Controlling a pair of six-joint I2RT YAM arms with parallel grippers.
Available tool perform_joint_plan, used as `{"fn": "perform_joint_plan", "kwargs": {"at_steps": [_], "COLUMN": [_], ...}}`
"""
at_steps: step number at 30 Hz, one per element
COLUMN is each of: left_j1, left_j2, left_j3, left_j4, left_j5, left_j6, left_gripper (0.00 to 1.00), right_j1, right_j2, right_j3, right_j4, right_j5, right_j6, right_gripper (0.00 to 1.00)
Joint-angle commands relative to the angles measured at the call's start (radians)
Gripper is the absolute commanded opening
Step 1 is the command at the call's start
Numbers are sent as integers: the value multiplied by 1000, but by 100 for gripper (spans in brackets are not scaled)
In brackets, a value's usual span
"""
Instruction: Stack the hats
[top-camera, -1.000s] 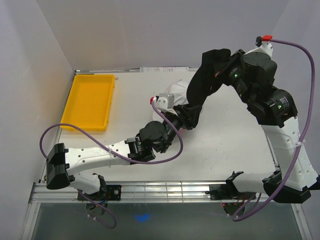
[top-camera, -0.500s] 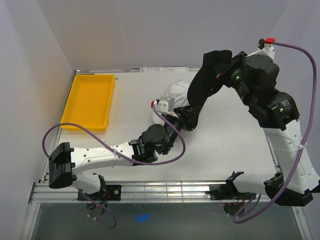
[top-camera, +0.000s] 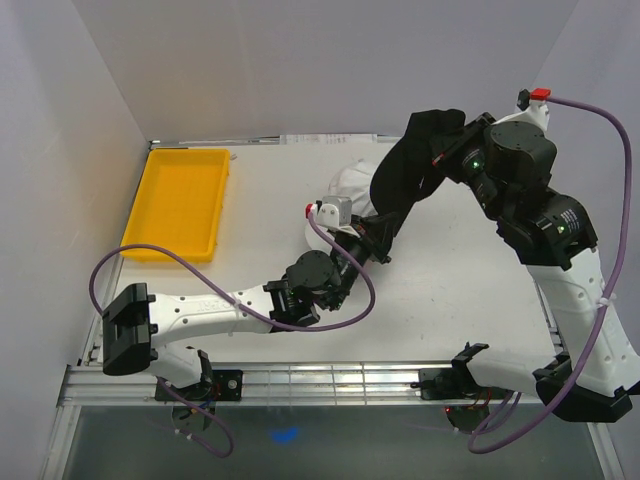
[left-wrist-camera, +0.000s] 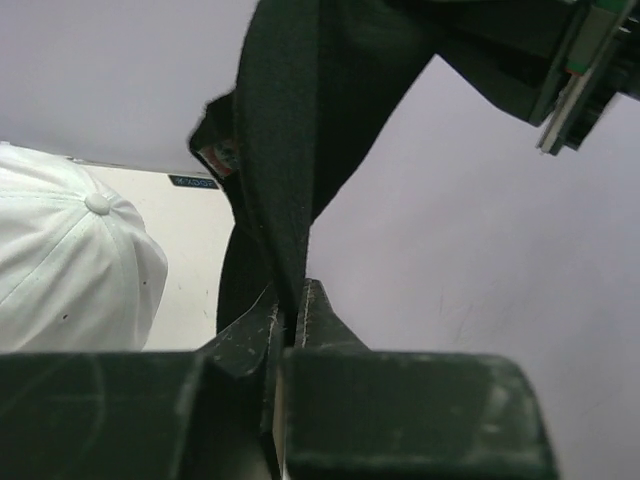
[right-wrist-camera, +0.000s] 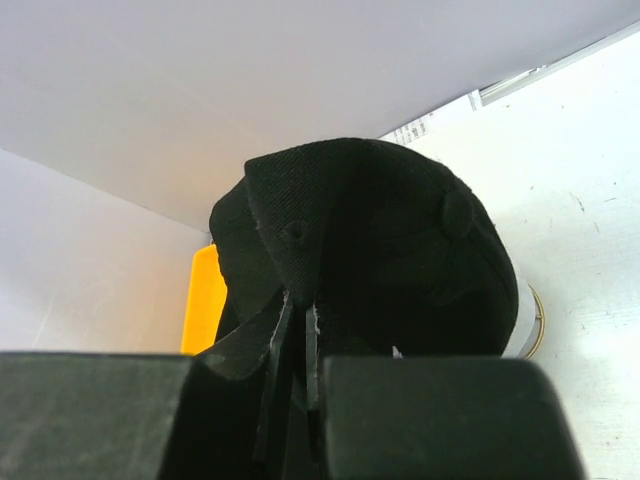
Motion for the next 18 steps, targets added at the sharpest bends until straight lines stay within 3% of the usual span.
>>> {"fn": "perform_joint_plan", "kwargs": {"at_steps": [1,3,5,9,16,18], "left_j1": [-7,-4,2,32,104,168], "left_j2": [-31,-53,-68,-99,-152,-156], "left_j3": [8,13,25,53,70,86], "left_j4": [29,5,-24,-112,-172,-181], "left_j5": [-20,-15,-6,6,47,104], "left_j6": [16,-2,-37,-114,-283,-361], "left_gripper": [3,0,0,0,0,0], "right_j1": [0,0,0,0,0,0], "right_j2": [-37,-44,-52,-56,-83,-102], "right_j3": [-13,-31,-52,-69,-86,-92], "right_j4": [73,101,110,112,119,118], "right_j5": [47,48,62,100,218,271], "right_j6": [7,-24,-45,-101,-208,-230], "right_gripper": [8,8,20,34,71,74]}}
